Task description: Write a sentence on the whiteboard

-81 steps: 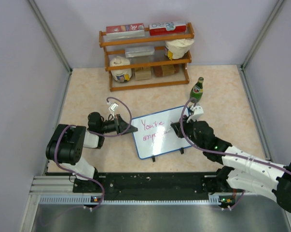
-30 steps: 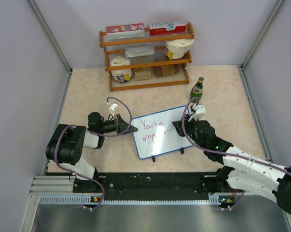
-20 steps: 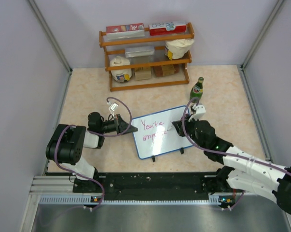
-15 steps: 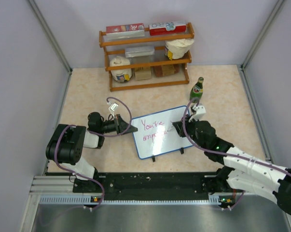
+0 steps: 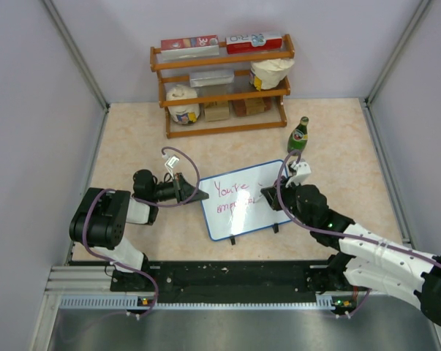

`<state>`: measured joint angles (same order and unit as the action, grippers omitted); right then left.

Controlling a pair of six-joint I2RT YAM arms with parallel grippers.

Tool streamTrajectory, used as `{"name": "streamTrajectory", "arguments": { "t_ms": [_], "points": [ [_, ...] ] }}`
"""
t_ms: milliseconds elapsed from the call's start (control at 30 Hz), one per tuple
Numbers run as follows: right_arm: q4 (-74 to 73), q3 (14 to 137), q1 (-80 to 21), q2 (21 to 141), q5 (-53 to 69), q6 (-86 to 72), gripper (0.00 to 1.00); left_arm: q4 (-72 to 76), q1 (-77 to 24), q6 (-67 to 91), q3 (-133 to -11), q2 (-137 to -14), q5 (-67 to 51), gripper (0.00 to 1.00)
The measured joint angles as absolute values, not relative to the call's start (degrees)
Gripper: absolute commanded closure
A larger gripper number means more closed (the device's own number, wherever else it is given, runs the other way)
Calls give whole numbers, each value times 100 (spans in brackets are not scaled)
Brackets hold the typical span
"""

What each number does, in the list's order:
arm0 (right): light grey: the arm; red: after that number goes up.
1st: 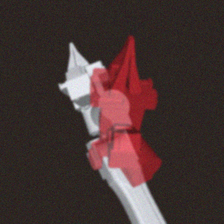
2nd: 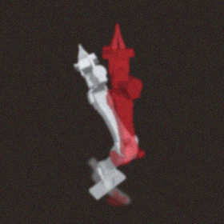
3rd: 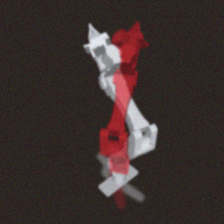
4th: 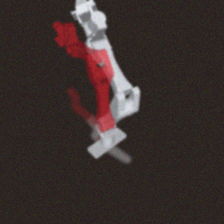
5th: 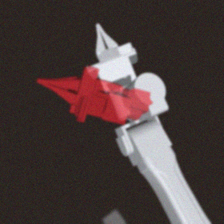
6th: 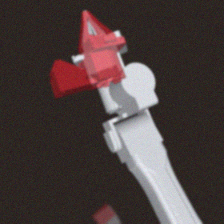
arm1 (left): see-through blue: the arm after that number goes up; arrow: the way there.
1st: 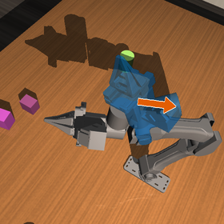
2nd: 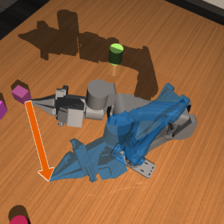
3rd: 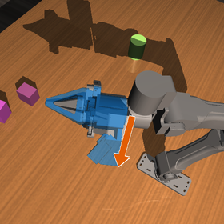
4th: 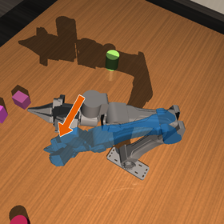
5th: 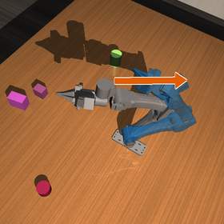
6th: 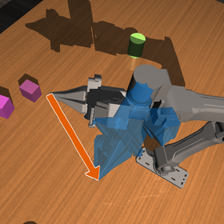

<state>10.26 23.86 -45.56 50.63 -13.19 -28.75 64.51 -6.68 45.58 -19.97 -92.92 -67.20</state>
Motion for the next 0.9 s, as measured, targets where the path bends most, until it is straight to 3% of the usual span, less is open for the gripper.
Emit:
{"name": "streamTrajectory", "arguments": {
  "t_ms": [900],
  "points": [
    [1107,2530,-4508,5164,-1584,-2860,100,6451,-668,4560,-1997,-9292,-6722,100]
  ]
}}
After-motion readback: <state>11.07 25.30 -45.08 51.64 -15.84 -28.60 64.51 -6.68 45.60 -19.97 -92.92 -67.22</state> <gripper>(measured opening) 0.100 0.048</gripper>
